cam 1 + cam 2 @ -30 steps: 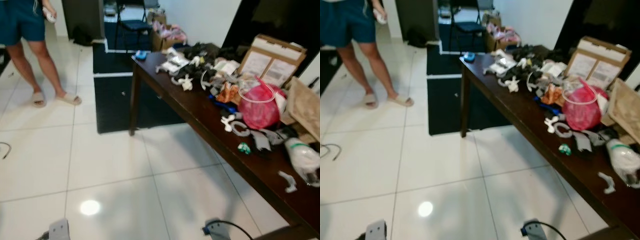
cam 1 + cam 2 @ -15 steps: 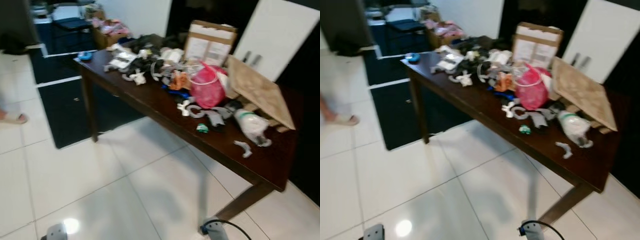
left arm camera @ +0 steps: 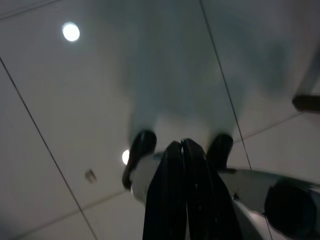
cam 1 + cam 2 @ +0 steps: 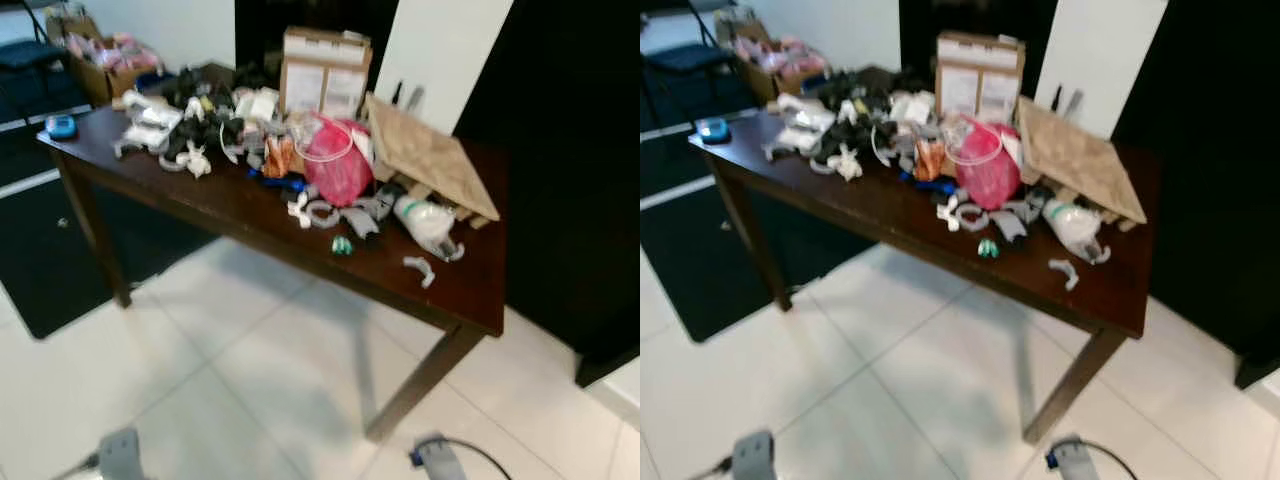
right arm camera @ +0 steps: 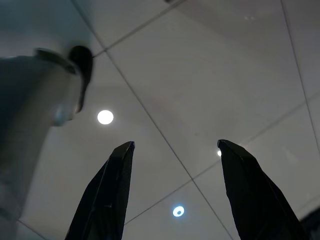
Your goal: Picking trash to rubbish bin
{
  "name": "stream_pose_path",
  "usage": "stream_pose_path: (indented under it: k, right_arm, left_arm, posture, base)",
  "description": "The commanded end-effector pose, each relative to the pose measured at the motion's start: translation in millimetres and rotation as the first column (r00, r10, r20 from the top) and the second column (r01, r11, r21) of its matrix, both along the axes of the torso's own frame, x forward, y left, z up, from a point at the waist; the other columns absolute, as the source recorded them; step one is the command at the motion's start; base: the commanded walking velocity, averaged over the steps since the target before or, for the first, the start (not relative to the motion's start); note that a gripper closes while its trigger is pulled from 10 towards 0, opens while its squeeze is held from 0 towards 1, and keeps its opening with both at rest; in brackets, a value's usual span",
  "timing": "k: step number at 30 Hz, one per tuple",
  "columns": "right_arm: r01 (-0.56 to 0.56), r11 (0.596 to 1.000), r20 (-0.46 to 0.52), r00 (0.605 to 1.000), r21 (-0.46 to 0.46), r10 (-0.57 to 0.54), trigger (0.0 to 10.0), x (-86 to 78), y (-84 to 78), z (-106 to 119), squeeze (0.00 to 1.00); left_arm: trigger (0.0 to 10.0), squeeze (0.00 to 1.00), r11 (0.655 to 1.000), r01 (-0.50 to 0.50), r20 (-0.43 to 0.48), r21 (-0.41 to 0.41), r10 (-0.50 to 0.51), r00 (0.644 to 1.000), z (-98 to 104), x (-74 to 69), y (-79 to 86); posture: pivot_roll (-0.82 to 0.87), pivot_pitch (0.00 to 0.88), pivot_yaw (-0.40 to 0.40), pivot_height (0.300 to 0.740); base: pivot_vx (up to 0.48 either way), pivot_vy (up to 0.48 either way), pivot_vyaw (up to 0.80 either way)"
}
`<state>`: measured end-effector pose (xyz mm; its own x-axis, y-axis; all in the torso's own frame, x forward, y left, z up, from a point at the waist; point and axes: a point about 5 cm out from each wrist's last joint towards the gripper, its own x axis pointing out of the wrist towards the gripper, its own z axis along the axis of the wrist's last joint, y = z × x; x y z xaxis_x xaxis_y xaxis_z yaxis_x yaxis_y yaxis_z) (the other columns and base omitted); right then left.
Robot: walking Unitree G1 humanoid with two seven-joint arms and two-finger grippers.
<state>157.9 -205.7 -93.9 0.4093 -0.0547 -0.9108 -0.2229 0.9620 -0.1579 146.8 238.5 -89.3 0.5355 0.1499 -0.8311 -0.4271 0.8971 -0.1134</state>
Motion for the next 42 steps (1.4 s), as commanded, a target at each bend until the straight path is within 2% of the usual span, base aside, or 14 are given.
stream_pose_path:
  k: [1,8,12,16,17,21,22,26,33,42]
  right_arm:
    - [-0.024,1.0,-0.007,1.0,-0.009,0.024,10.0,-0.8,-1.3,-0.1,0.0]
    - [-0.063,0.998,-0.002,0.998,-0.028,0.063,10.0,3.8,-5.0,2.5,0.0]
    - [-0.062,0.997,0.002,0.998,-0.038,0.062,10.0,5.7,-7.4,3.7,0.0]
    - [-0.024,0.999,0.011,1.0,-0.023,0.024,10.0,6.1,-5.2,3.4,0.0]
    - [-0.018,1.0,0.011,1.0,-0.016,0.018,10.0,5.3,-2.3,2.5,0.0]
    - [-0.007,1.0,0.009,1.0,-0.002,0.007,10.0,3.3,3.2,0.8,0.0]
    - [0.013,1.0,0.005,1.0,0.016,-0.013,10.0,-0.5,10.8,-2.0,0.0]
    - [0.038,0.999,-0.002,0.999,0.031,-0.038,10.0,-5.6,16.6,-4.7,0.0]
    - [0.05,0.999,-0.016,0.999,0.021,-0.05,10.0,-12.8,12.5,-6.9,0.0]
    - [0.044,0.999,0.0,0.999,0.019,-0.044,10.0,-8.6,8.7,-4.7,0.0]
  left_arm:
    - [10.0,0.0,1.0,-0.002,-0.05,-0.016,0.002,0.999,-6.6,-12.5,-6.6]
    - [10.0,0.0,0.999,-0.039,-0.058,-0.021,0.038,0.998,-9.1,-17.3,-10.0]
    - [10.0,0.0,0.999,-0.042,-0.069,-0.023,0.041,0.997,-10.5,-21.3,-10.8]
    - [10.0,0.0,1.0,0.009,-0.065,-0.006,-0.009,0.998,-8.2,-16.9,-7.1]
    - [10.0,0.0,1.0,0.025,-0.066,0.002,-0.025,0.998,-7.3,-15.5,-5.3]
    - [10.0,0.0,0.999,0.051,-0.066,0.013,-0.05,0.997,-5.9,-13.3,-2.4]
    - [10.0,0.0,0.994,0.105,-0.078,0.033,-0.102,0.992,-4.5,-11.8,0.8]
    - [10.0,0.0,0.983,0.174,-0.094,0.056,-0.168,0.981,-3.0,-9.2,3.2]
    - [10.0,0.0,0.974,0.217,-0.086,0.067,-0.211,0.974,-0.9,-1.8,0.8]
    - [10.0,0.0,0.978,0.204,-0.083,0.037,-0.2,0.976,-4.1,-6.9,-5.2]
  posture:
    - [0.13,0.06,-0.111,0.74]
    - [0.11,0.056,-0.155,0.74]
    - [0.12,0.068,-0.13,0.74]
    - [0.13,0.072,-0.095,0.74]
    - [0.13,0.075,-0.063,0.74]
    - [0.12,0.072,-0.04,0.74]
    - [0.11,0.074,-0.004,0.74]
    - [0.1,0.074,0.013,0.74]
    - [0.1,0.077,0.001,0.74]
    - [0.11,0.077,-0.021,0.74]
  base:
    - [0.0,0.0,0.0]
    - [0.0,0.0,0.0]
    - [0.0,0.0,0.0]
    - [0.0,0.0,0.0]
    - [0.0,0.0,0.0]
    - [0.0,0.0,0.0]
    - [0.0,0.0,0.0]
    - [0.0,0.0,0.0]
    - [0.0,0.0,0.0]
    - [0.0,0.0,0.0]
